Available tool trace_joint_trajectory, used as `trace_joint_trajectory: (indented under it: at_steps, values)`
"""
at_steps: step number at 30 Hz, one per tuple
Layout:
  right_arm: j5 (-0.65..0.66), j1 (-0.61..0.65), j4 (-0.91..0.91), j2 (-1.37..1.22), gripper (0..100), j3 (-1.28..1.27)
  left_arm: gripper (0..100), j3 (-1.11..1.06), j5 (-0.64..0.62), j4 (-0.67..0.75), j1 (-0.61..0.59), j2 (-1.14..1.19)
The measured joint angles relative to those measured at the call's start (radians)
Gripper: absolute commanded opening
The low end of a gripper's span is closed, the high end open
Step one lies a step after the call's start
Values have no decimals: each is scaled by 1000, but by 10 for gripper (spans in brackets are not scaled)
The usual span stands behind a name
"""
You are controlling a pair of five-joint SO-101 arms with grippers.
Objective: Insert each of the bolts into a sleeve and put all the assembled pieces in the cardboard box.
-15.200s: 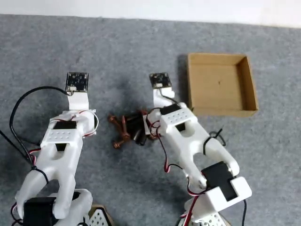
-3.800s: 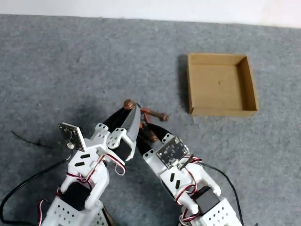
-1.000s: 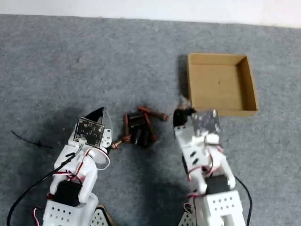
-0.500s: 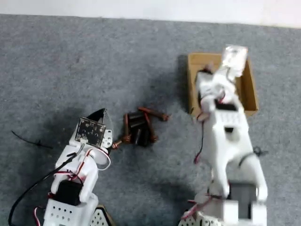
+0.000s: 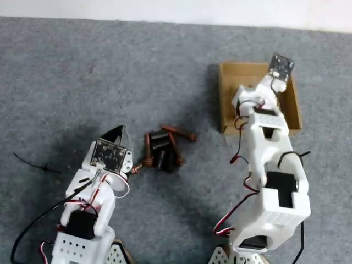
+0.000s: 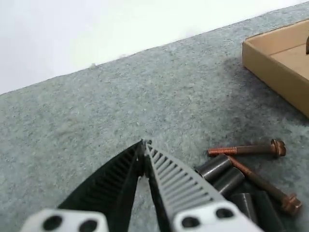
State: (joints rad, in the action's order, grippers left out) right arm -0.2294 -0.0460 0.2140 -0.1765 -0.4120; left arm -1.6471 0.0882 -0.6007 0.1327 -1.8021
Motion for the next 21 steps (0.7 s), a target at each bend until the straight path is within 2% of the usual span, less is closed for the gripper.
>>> trace_joint_trajectory:
  at_steps: [7,12,21]
  values:
    - [-2,0,9,0,197,8,11,0,0,0,0,0]
    - [-2,26,107,55,197,8,11,0,0,0,0,0]
    - [6,295,181,422,197,-245,11,0,0,6,-17,0]
